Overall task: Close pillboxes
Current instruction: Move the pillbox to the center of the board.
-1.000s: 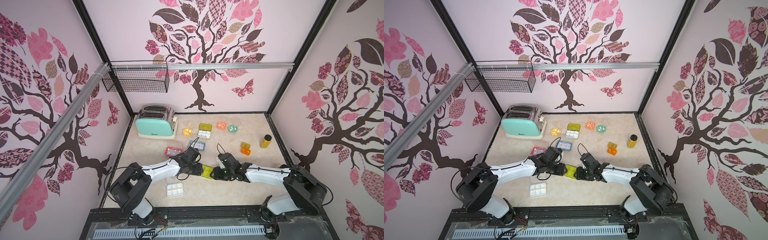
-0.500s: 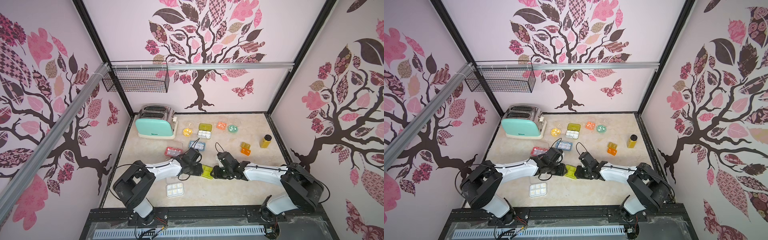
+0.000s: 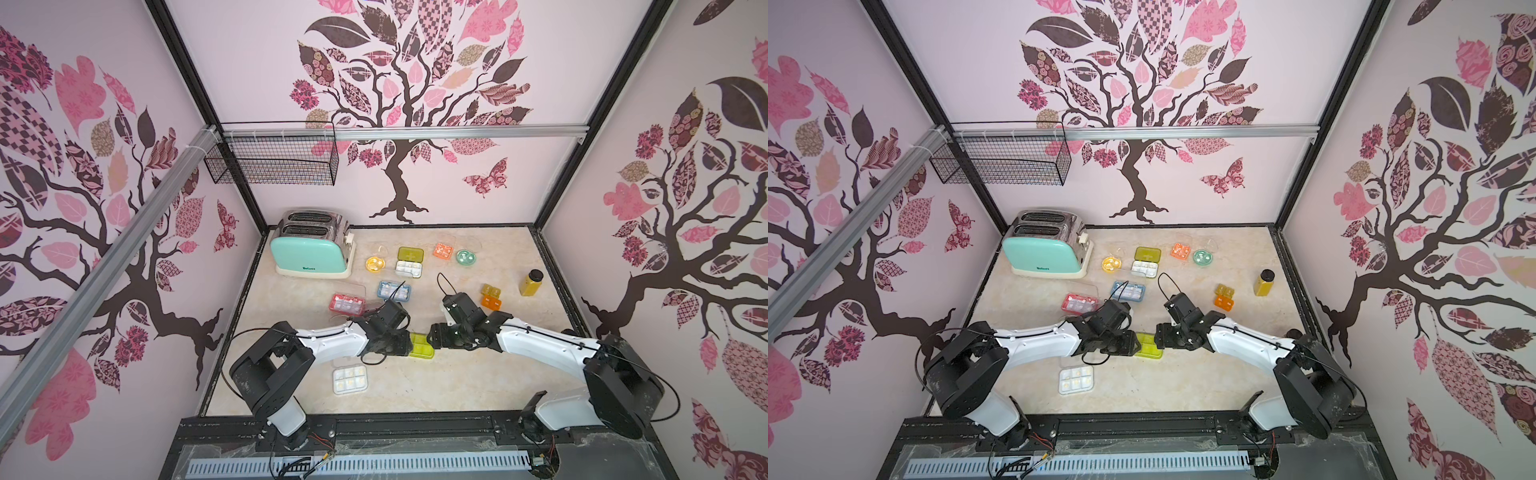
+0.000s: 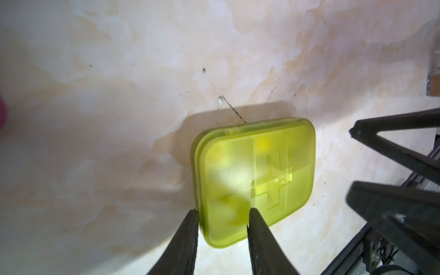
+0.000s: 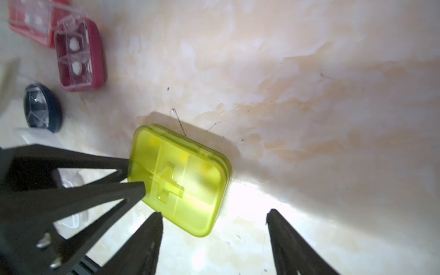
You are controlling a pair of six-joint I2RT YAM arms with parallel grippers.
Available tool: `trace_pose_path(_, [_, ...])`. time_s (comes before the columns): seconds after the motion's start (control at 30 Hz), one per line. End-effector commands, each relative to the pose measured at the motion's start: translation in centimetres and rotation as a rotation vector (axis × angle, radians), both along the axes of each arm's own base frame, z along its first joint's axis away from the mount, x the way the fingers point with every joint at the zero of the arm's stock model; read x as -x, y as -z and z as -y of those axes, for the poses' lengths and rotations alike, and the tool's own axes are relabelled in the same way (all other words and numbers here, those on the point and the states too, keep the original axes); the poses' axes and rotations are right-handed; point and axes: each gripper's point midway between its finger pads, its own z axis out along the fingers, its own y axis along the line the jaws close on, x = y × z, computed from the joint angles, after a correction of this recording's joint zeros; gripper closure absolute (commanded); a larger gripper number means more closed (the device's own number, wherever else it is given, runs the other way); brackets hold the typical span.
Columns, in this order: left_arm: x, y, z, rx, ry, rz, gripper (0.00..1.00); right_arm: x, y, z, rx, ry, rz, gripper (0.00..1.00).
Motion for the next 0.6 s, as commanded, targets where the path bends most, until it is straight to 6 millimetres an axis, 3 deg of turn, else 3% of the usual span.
trace_pose_path(0.0, [-0.3, -0.5, 1.0, 0.019, -0.008, 0.009, 0.59, 0.9, -0.8, 1.6, 0.123, -0.125, 0.018, 0.2])
trace_pose_path(0.13, [-1.8, -2.0, -0.8, -0.006, -0.054, 0.076, 0.56, -0.4, -2.7, 1.3, 0.188, -0.287, 0.138, 0.12])
trace_pose_path(0.3, [-3.3, -6.2, -5.5, -0.028, -0.143, 0.195, 0.54, -2.4, -3.4, 1.1, 0.319, -0.406, 0.165, 0.03])
trace_pose_path(0.47, [-2.5, -9.7, -10.2, -0.088, -0.211, 0.271, 0.51, -2.9, -4.1, -0.2, 0.343, -0.487, 0.192, 0.01])
trace_pose_path(0.57, [-1.5, -10.4, -12.5, -0.115, -0.252, 0.268, 0.5, -3.9, -4.4, -0.4, 0.383, -0.36, 0.17, 0.03])
